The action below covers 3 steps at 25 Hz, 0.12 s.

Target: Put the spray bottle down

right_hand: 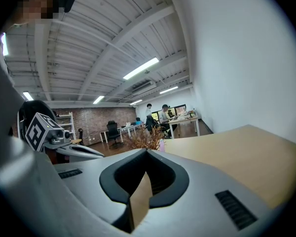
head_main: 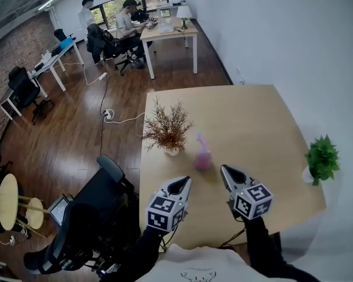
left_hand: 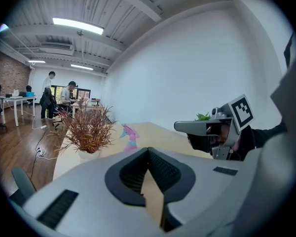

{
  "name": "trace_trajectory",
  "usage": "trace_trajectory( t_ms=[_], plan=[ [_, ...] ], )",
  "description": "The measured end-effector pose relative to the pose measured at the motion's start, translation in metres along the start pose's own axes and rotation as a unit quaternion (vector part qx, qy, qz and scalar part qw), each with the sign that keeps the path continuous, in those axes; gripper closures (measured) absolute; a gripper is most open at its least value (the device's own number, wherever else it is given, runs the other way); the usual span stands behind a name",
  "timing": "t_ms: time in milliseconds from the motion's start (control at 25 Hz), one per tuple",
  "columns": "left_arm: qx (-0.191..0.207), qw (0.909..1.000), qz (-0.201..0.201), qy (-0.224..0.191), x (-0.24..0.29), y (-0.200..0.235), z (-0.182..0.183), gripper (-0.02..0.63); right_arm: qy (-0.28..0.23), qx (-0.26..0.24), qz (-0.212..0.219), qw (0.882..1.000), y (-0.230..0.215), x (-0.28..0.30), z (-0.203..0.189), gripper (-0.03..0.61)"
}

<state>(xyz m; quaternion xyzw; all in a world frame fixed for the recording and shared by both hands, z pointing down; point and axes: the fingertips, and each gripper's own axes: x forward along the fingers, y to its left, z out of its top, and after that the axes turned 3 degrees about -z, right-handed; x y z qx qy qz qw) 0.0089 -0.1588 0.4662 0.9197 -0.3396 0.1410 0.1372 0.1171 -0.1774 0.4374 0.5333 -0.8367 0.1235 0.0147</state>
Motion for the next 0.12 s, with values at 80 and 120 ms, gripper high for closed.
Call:
trace_trajectory(
  t_ms=[80, 120],
  plan=[
    [0.000, 1.0000, 0.000, 0.000, 0.0000, -0.0012, 0.0004, 0.615, 0.001, 0.000, 0.000, 1.000, -0.0003, -0.0006, 0.0003, 0.600],
    [0.000, 1.0000, 0.000, 0.001, 0.0000, -0.0018, 0.0006, 0.615, 0.001, 0.000, 0.000, 1.000, -0.0005, -0.0009, 0.0005, 0.600]
  ],
)
